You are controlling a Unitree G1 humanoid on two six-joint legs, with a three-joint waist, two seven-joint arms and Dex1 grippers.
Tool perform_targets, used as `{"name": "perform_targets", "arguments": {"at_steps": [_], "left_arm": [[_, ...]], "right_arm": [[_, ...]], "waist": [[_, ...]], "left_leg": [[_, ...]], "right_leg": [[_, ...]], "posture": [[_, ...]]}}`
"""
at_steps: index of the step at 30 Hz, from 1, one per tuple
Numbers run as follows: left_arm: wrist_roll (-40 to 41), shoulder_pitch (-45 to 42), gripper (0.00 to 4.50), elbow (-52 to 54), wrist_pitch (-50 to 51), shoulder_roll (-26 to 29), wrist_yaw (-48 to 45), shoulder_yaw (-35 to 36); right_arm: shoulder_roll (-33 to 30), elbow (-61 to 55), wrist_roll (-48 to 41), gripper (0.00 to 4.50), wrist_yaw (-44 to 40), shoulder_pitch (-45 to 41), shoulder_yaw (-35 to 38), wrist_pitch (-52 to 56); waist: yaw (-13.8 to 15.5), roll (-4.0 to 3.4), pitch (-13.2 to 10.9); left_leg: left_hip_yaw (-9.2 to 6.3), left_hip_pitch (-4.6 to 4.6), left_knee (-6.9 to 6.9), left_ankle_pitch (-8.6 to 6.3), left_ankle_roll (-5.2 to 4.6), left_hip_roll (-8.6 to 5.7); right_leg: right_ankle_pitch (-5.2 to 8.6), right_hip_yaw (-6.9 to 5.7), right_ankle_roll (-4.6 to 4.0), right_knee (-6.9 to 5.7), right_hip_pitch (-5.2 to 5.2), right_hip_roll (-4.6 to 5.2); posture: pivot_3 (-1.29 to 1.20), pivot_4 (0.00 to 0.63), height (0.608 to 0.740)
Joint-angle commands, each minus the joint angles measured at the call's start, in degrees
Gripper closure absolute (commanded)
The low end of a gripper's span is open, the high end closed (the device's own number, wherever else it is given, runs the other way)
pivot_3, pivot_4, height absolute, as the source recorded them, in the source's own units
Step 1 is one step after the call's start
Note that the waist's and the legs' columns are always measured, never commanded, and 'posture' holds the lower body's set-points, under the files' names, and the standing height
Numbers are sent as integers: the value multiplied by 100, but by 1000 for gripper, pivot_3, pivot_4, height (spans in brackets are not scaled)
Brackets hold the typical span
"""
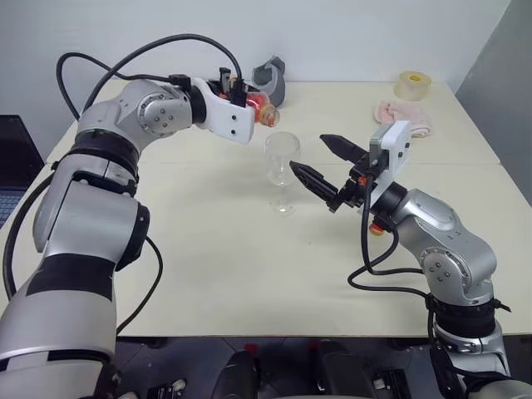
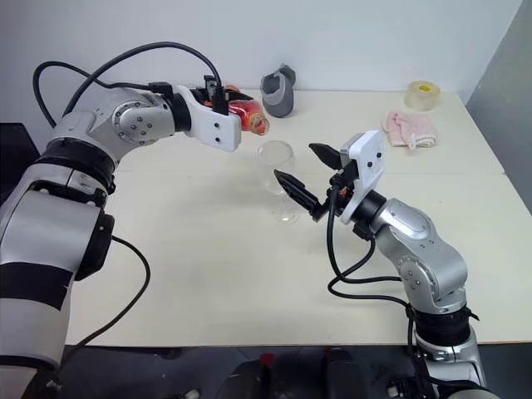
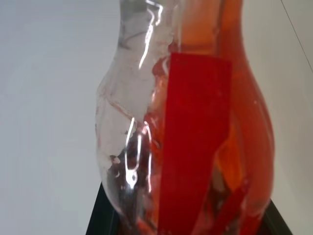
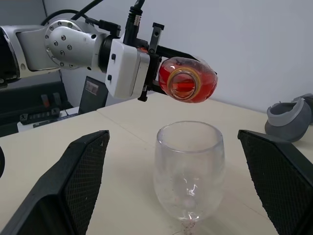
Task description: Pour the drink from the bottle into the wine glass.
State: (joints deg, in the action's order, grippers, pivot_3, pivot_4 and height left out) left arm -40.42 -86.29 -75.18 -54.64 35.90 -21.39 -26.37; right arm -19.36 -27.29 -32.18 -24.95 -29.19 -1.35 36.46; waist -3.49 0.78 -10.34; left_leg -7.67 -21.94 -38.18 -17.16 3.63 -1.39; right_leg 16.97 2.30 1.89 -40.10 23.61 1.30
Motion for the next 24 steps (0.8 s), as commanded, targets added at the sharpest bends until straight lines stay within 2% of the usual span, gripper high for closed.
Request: {"name": "perform_targets", "arguments": {"at_steps": [1, 24], "left_arm": [[-19, -288, 3367, 0, -58, 145, 221, -14], [-428, -581, 3367, -89, -24, 177, 762, -344]], "right_arm": [[14, -97, 29, 0, -27, -22, 44, -157], [24, 17, 138, 0, -74, -33, 95, -236]], "waist": [[0, 0, 0], [-2, 0, 0]], "left_leg": [[1, 0, 0, 0, 0, 0], [1, 0, -1, 0, 0, 0]], "right_leg": [[0, 0, 0, 0, 0, 0], [0, 0, 0, -2, 0, 0]], "posture": [[0, 150, 740], [0, 150, 740]]}}
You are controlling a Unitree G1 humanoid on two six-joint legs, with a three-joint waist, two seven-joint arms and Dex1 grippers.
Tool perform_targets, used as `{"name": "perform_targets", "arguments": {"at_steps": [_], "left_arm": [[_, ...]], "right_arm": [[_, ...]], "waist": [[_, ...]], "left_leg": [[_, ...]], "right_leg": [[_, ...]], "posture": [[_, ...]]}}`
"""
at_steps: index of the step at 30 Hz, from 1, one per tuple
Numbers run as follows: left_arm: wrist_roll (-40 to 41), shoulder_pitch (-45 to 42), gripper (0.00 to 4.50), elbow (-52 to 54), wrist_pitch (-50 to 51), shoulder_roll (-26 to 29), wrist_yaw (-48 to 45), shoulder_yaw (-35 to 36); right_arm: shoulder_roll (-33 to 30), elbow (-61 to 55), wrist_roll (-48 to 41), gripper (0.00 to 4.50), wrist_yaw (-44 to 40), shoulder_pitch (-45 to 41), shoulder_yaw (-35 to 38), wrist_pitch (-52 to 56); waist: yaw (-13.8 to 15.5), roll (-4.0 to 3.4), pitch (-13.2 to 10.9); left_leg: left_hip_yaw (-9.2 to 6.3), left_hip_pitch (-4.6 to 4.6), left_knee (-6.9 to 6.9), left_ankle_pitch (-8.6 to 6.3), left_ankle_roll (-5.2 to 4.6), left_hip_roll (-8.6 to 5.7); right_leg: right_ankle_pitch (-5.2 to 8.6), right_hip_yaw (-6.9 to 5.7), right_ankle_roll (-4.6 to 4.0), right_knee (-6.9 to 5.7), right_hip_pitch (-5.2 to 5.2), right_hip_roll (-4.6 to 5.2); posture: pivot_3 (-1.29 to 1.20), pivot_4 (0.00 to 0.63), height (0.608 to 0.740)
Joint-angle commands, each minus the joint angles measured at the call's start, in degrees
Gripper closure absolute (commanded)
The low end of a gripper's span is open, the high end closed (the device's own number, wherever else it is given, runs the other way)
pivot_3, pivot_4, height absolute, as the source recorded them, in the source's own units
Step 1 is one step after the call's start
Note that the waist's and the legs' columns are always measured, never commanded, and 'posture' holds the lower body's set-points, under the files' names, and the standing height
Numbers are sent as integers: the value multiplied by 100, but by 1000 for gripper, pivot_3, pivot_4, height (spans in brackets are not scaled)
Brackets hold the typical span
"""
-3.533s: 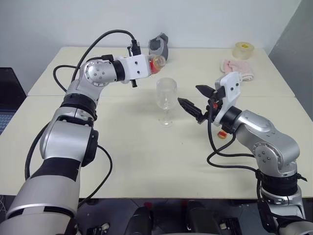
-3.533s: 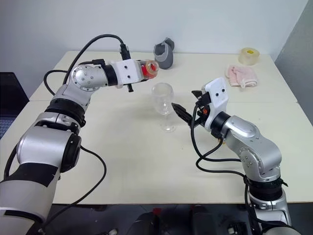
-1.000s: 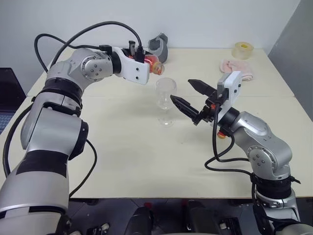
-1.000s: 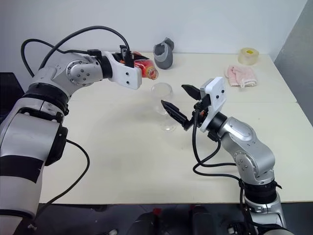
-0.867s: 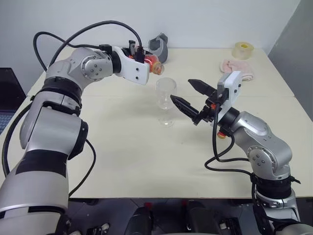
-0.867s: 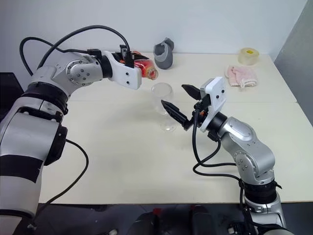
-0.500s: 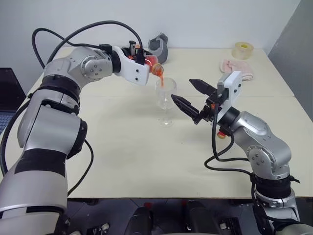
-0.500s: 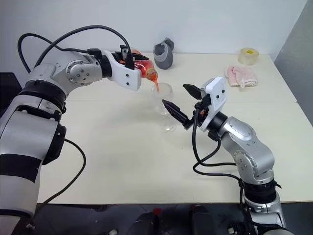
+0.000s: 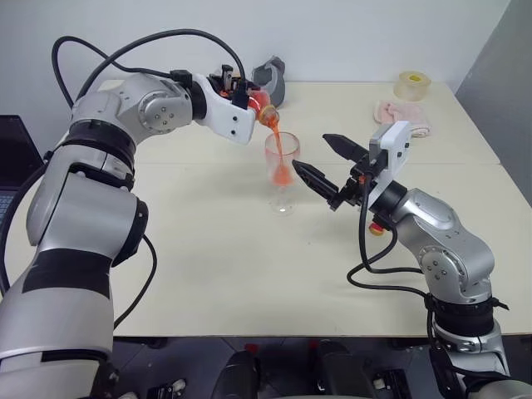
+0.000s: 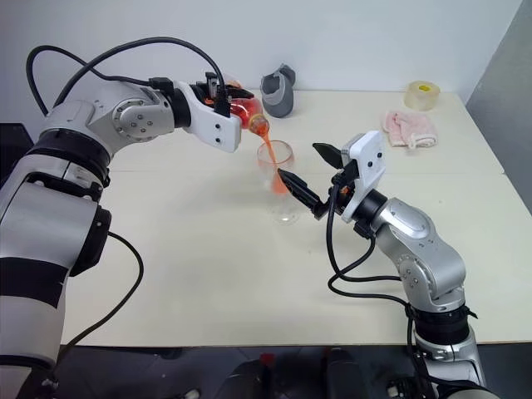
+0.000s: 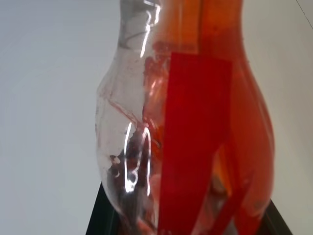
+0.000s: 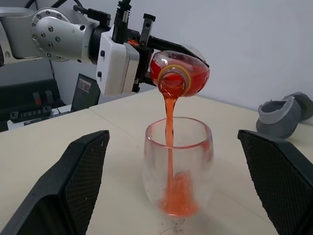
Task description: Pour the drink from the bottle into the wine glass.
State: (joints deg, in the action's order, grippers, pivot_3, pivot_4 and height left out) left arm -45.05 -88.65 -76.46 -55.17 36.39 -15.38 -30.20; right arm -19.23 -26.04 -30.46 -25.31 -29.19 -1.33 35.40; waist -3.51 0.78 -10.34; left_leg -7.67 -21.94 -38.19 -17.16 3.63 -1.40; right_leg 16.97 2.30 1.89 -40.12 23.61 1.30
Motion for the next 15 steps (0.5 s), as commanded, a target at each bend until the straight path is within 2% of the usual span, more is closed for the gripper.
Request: {"name": "perform_targets", "arguments": {"at_steps": [1, 15], "left_arm": [[28, -350, 3367, 37, 36, 127, 170, 34], [-87, -437, 3367, 15, 85, 137, 340, -83]], "right_arm": [[12, -104, -31, 0, -37, -35, 93, -131], [7, -33, -6, 0, -66, -74, 92, -172]], "waist": [[0, 0, 0], [-1, 0, 0]], "left_leg": [[0, 0, 0, 0, 0, 0], [1, 0, 0, 0, 0, 0]], "right_leg": [[0, 0, 0, 0, 0, 0], [0, 0, 0, -1, 0, 0]], "posture": [[0, 150, 740], [0, 150, 740]]}}
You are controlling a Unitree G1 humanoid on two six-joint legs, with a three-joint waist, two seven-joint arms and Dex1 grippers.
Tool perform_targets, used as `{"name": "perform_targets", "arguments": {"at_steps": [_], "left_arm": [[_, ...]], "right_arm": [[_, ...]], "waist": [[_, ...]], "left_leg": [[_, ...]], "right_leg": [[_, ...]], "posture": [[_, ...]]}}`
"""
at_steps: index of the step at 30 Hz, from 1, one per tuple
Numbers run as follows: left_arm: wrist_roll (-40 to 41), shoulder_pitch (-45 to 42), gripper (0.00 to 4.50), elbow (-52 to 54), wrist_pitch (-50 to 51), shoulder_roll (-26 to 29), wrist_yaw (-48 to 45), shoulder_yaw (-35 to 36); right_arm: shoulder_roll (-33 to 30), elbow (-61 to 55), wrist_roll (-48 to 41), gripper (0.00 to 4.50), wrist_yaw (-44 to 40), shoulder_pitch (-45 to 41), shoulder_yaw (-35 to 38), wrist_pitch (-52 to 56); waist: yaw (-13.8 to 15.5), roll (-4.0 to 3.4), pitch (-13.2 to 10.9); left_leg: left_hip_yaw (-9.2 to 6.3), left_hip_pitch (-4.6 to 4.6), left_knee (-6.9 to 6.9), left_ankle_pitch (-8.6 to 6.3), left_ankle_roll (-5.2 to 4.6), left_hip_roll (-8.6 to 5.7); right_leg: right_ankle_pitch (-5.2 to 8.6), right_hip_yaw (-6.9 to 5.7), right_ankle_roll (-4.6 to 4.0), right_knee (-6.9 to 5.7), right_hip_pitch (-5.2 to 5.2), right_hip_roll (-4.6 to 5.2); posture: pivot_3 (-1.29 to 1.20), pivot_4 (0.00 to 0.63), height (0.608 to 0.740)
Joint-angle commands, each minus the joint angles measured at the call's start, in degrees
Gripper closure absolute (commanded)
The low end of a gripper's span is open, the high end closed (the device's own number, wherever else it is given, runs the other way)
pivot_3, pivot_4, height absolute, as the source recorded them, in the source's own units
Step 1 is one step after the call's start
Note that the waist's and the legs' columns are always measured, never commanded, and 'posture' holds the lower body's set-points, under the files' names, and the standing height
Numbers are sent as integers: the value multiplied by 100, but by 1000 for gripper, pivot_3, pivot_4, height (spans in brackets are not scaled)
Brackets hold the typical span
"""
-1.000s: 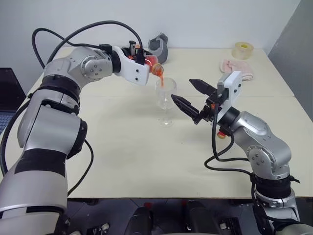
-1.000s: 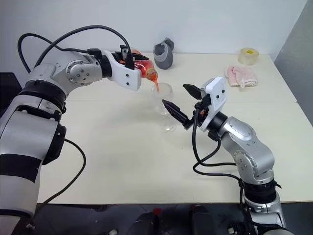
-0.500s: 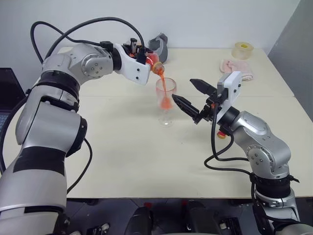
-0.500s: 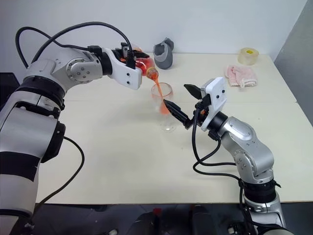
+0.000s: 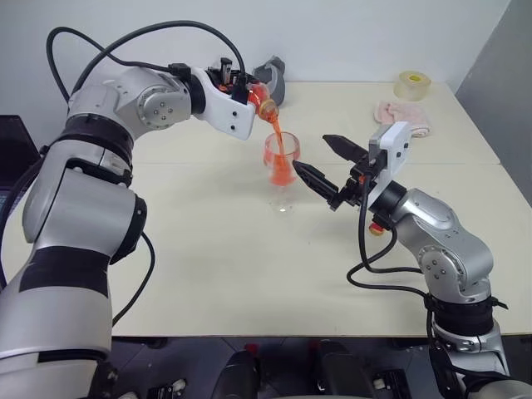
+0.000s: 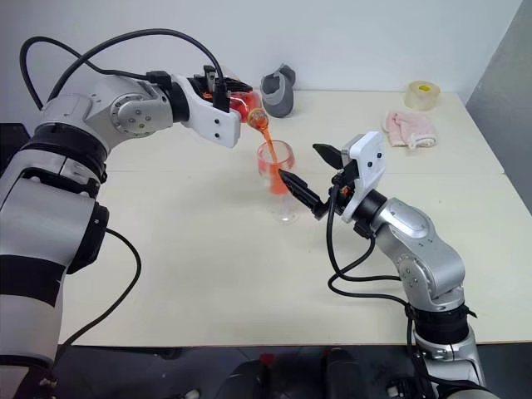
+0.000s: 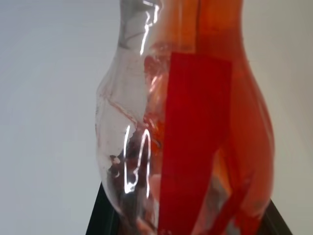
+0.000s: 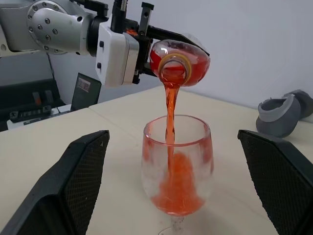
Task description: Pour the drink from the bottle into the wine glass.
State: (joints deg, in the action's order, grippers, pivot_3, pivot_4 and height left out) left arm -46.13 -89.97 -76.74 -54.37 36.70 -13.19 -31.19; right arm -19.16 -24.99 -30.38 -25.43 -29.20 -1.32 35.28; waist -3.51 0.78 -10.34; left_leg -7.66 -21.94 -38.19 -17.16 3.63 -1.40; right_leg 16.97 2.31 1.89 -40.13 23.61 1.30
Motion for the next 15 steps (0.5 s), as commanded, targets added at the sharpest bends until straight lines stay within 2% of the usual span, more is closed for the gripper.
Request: {"name": "perform_targets", "arguments": {"at_steps": [1, 15], "left_arm": [[13, -311, 3367, 42, 6, 106, 133, 12], [-99, -397, 3367, 32, 30, 131, 324, -73]], "right_arm": [[-3, -137, -12, 0, -57, -72, 90, -164], [-13, -251, 6, 0, -58, 29, 59, -157]], "waist": [[0, 0, 0], [0, 0, 0]], "left_leg": [[0, 0, 0, 0, 0, 0], [0, 0, 0, 0, 0, 0]], "right_leg": [[0, 0, 0, 0, 0, 0], [0, 0, 0, -1, 0, 0]], "posture": [[0, 150, 740], [0, 150, 740]]}}
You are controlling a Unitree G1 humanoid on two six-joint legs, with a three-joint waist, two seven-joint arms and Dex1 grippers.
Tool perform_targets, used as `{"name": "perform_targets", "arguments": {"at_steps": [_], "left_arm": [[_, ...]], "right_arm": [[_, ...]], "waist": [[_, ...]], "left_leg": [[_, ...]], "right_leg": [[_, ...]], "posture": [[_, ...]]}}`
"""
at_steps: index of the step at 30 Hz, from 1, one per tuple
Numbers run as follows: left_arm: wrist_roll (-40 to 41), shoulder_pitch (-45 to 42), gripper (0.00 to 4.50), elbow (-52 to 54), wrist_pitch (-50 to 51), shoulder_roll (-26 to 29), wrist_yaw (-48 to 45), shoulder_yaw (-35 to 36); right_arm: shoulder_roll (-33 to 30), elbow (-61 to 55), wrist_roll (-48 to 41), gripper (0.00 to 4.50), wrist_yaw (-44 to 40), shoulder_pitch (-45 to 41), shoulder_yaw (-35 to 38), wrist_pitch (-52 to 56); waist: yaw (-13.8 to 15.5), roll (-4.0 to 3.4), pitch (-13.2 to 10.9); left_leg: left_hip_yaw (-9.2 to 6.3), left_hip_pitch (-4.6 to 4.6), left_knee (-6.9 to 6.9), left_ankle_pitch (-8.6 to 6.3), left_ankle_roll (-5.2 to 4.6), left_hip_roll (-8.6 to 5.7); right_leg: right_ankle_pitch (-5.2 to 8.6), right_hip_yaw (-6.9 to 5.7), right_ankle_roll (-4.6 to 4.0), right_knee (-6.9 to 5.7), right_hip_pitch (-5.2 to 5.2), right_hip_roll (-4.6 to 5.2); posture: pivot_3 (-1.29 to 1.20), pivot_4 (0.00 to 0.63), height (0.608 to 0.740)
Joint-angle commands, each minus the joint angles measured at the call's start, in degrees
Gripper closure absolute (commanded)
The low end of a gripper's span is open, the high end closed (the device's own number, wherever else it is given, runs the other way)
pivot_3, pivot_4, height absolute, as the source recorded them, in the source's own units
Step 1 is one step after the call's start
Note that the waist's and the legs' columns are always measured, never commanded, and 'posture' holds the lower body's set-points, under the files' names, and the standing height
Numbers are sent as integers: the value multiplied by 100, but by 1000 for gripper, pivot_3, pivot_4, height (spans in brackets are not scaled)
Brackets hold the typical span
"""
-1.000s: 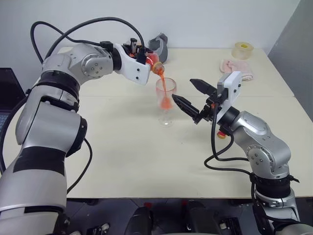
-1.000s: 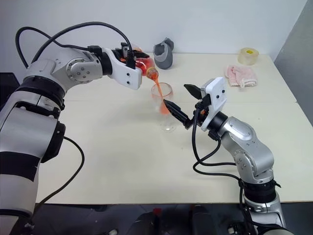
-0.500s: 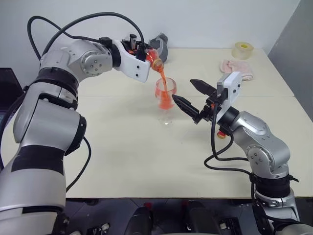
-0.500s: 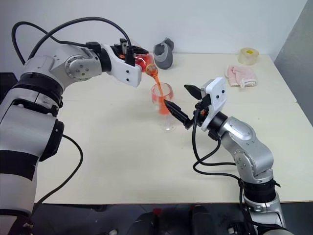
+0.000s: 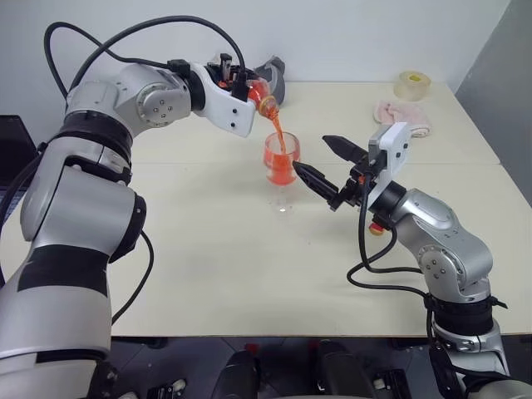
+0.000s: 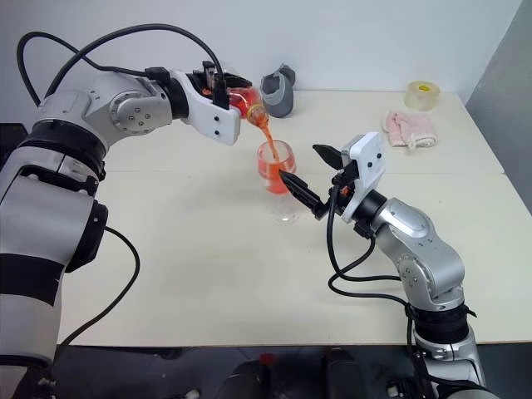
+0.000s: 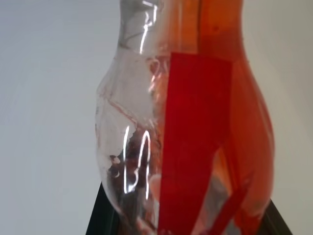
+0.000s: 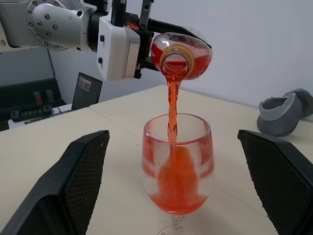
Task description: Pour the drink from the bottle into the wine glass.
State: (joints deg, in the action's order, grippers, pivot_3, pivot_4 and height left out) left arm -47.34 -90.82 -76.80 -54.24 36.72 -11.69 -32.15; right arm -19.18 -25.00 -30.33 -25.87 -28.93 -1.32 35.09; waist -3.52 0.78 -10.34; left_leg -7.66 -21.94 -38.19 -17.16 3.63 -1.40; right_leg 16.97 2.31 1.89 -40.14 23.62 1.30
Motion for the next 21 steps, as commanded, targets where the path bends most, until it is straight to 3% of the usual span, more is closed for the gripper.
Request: {"name": "perform_targets", "arguments": {"at_steps": [1, 21], "left_arm": [[3, -317, 3367, 40, 15, 132, 193, 11], [-121, -415, 3367, 8, 83, 118, 350, -36]], "right_arm": [[-9, -254, 2, 0, -13, 6, 58, -137], [-11, -335, -45, 0, -23, 27, 60, -98]], "waist": [[0, 0, 0], [-1, 0, 0]], "left_leg": [[0, 0, 0, 0, 0, 0], [2, 0, -1, 0, 0, 0]], "right_leg": [[0, 0, 0, 0, 0, 0], [0, 1, 0, -4, 1, 0]], "posture": [[0, 150, 740], [0, 150, 740]]}}
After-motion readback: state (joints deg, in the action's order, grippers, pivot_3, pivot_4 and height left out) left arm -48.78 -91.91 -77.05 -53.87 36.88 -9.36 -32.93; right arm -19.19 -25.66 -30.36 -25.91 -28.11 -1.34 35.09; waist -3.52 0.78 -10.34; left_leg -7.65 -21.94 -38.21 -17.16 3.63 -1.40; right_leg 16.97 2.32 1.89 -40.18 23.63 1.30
